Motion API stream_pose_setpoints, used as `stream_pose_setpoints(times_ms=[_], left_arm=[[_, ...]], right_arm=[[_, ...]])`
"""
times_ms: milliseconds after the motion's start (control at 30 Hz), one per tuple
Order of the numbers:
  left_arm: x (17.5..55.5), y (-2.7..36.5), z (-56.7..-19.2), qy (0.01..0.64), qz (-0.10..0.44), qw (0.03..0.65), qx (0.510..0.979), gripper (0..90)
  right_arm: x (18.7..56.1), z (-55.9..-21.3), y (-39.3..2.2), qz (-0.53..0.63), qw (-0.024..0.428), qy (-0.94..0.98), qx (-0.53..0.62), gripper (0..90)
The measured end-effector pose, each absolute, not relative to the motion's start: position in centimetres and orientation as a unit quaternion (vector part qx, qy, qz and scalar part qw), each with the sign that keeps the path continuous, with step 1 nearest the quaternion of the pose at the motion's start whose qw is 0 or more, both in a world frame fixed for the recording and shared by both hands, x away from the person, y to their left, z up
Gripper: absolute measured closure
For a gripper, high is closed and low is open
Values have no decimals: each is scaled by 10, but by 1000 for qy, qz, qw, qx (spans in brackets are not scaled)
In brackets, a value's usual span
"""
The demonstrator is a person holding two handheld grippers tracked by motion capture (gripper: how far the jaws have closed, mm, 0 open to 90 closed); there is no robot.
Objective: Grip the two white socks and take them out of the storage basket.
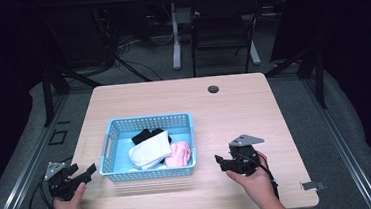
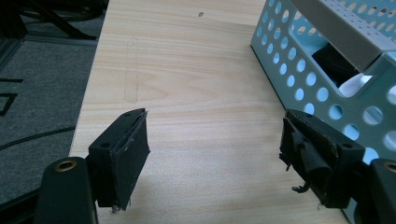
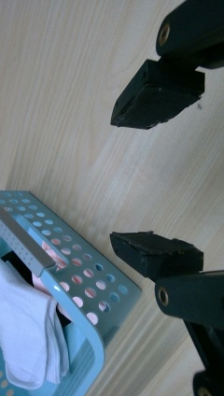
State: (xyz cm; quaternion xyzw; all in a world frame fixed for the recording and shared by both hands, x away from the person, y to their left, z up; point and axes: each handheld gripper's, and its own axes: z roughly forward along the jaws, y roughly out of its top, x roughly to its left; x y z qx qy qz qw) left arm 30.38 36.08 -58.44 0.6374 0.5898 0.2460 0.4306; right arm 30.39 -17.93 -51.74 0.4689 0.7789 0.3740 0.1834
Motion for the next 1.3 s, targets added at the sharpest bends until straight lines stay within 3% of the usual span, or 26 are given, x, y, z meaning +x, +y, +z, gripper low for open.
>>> stream_pose_setpoints(times_ms=[233, 667, 1300], left_arm=[[304, 362, -584, 590, 245, 432, 637, 234], [304, 361, -585, 590, 244, 432, 637, 234], [304, 362, -585, 590, 244, 435, 636, 234]], right_arm=[[310, -504, -170, 383, 170, 779, 465, 457], [326, -482, -149, 385, 170, 790, 446, 461], [362, -455, -103, 367, 116, 801, 459, 502]])
